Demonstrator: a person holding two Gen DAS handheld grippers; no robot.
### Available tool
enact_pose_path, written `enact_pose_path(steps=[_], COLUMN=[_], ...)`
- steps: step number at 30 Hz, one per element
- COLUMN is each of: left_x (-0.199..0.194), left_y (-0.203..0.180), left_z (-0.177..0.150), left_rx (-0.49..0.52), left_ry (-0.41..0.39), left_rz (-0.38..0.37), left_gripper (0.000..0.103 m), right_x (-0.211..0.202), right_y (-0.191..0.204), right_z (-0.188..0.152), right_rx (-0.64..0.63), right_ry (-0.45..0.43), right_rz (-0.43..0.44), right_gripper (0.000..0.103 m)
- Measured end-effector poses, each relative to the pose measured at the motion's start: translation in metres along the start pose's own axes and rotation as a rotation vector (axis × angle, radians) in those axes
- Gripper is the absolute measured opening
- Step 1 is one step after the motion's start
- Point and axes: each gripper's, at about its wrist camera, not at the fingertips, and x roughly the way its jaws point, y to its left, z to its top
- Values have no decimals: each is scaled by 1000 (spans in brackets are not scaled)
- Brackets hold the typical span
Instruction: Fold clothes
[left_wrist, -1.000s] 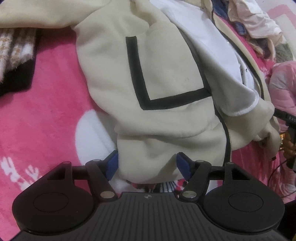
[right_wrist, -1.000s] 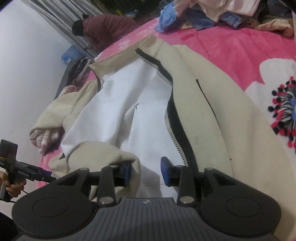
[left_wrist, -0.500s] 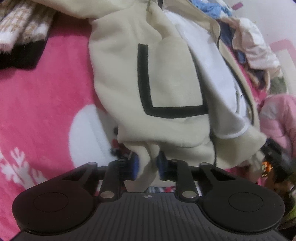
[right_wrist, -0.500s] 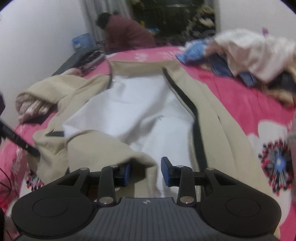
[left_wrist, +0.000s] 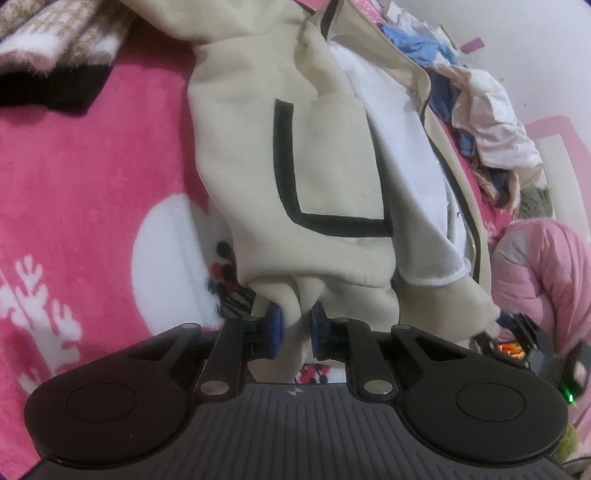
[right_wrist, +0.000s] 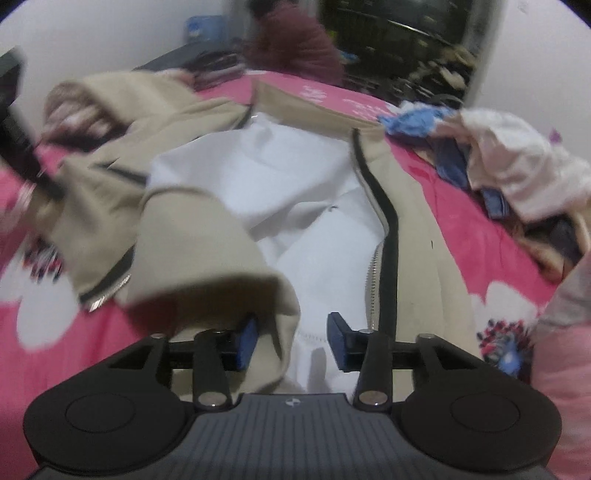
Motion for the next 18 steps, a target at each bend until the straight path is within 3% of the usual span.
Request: enact_pose_path(steps=[4, 12, 15, 18], left_x=[0, -1, -2, -5], left_y=[-1, -3, -4, -5], left_z=[2, 2, 2, 2], left_rx=[9, 9, 10, -1], left_ry=[-5, -8, -12, -19], left_rz=[-4, -5, -2, -15], left_gripper=[13, 14, 13, 14], right_x=[-25, -65, -58, -36], right_y=[4, 22, 54, 97], right_z=[1, 38, 47, 59], right_rx=[-63, -13, -108, -248], right_ry=[15, -71, -89, -35], right_rz=[35, 397, 480, 533], right_gripper=[53, 62, 65, 70])
